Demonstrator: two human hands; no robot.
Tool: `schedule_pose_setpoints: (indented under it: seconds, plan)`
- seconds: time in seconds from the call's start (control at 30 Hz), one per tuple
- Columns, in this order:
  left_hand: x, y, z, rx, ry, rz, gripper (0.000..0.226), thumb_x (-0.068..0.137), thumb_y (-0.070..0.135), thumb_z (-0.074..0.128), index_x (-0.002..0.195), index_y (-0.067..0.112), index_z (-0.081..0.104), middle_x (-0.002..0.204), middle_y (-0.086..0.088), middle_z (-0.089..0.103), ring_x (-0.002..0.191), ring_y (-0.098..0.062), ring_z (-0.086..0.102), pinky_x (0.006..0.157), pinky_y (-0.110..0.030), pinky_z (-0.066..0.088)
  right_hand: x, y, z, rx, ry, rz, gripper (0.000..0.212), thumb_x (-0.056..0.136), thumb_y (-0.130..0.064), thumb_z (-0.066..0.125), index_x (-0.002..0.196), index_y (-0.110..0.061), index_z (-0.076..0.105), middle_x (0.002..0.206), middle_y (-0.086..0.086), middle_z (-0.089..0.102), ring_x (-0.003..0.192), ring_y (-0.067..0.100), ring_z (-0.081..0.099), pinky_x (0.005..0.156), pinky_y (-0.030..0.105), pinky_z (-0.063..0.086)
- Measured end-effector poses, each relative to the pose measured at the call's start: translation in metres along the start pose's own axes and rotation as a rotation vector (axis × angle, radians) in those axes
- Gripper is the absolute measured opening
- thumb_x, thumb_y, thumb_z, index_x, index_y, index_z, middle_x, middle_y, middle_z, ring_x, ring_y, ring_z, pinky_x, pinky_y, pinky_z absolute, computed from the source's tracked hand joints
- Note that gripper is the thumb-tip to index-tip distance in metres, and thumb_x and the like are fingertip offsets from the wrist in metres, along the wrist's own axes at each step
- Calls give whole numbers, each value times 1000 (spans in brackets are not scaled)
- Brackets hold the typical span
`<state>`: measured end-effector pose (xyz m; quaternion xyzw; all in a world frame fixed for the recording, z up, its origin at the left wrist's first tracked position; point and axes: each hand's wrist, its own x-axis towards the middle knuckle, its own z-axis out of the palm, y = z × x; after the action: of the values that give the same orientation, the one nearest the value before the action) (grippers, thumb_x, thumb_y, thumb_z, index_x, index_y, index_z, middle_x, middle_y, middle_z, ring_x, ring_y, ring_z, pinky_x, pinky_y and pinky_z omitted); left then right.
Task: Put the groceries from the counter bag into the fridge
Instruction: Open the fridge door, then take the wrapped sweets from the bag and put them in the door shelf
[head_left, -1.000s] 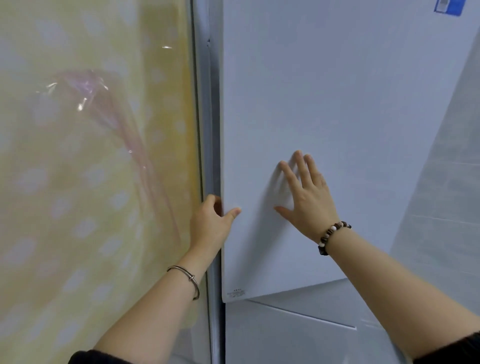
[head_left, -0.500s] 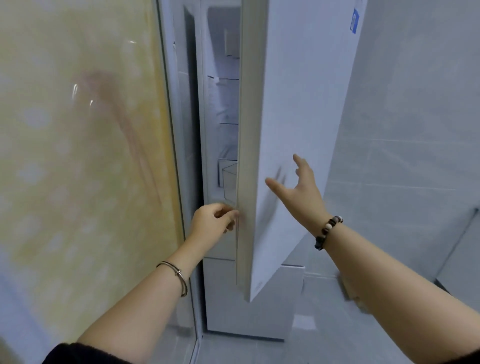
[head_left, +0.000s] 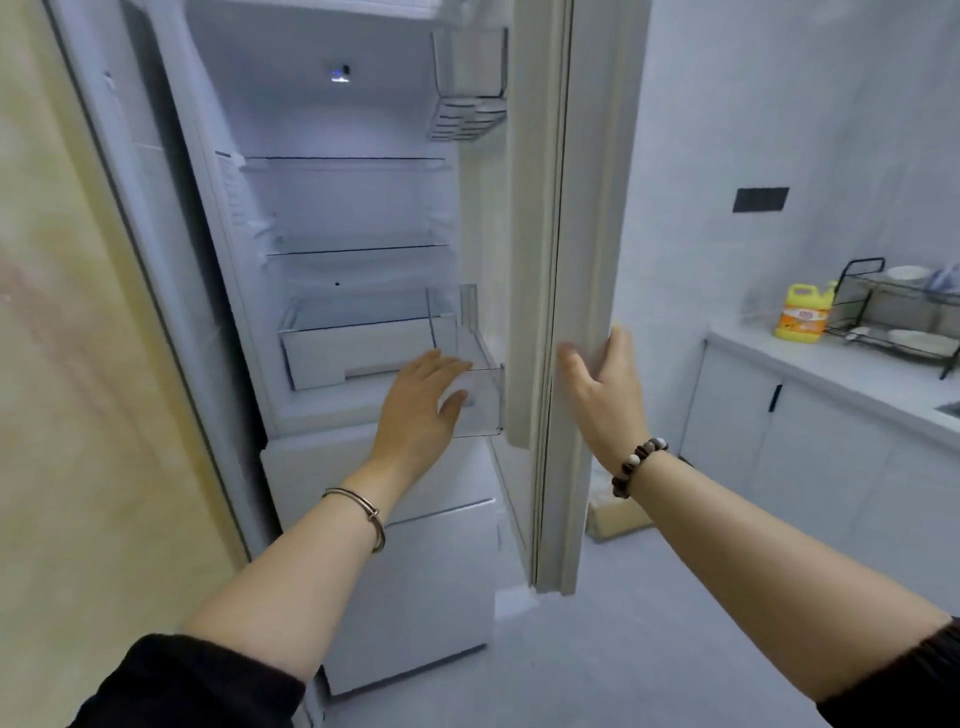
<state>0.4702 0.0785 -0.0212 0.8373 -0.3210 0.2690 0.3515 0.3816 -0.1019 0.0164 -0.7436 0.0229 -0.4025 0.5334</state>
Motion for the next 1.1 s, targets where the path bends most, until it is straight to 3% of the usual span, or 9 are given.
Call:
schedule_pose_setpoints:
  seconds: [0.1,0.23,0.37,0.53,0.6,0.7,0.8,0.93,1.1]
  plan:
    - [12,18,18,57,8,135,34,89,13,49,118,13,65,119,-4,65,131,-28,43,111,-42,20,1,15,-24,-13,69,53,29,94,-23,51,121,-18,42,109,-3,59,97,14,60,81,30,48]
    - [31,54,42,-2,-62,214,30,87,4,52,111,6,69,106,-13,70,110,-31,60,91,-31,40,6,38,-56,-79,137,138,64,87,-31,62,139,-15,30,128,-8,49,110,4,51,90,9,40]
    - [57,81,70,-77,-216,274,29,93,9,54,120,7,64,113,-9,68,109,-26,60,90,-29,42,25,65,-90,-170,152,250,94,75,-47,70,146,-16,17,149,3,32,136,16,33,112,38,31]
    - [89,89,101,11,-207,402,26,87,22,64,106,4,70,107,-14,70,108,-30,61,93,-35,42,57,95,-131,-249,189,301,88,82,-36,69,147,-12,15,152,8,25,140,19,25,113,35,26]
    - [103,86,116,68,-185,415,30,82,29,65,99,5,72,101,-13,71,105,-31,63,92,-39,43,69,102,-144,-348,267,228,83,82,-33,70,145,-10,21,148,9,28,138,20,27,112,35,26]
    - [127,82,136,121,-192,369,35,79,35,61,98,7,72,100,-10,71,107,-31,62,94,-42,41,86,103,-155,-570,336,-113,66,83,-23,69,137,-4,38,141,14,36,134,24,31,112,31,24]
    - [146,77,155,127,-184,311,33,79,32,61,97,6,72,99,-9,72,110,-33,60,95,-47,40,107,106,-154,-705,132,-350,52,83,-24,68,126,-3,51,134,15,46,128,26,40,110,32,29]
    - [166,75,181,158,-169,291,30,78,30,62,94,7,72,97,-8,72,110,-34,59,94,-50,42,128,123,-143,-927,-142,-450,50,76,-25,74,118,-3,57,124,16,56,115,33,53,98,42,45]
    - [177,71,204,184,-156,321,31,80,31,57,94,8,72,89,-8,72,91,-30,65,86,-41,45,152,143,-134,-1131,-178,-506,49,67,-29,77,106,-3,62,103,15,64,88,35,61,74,40,51]
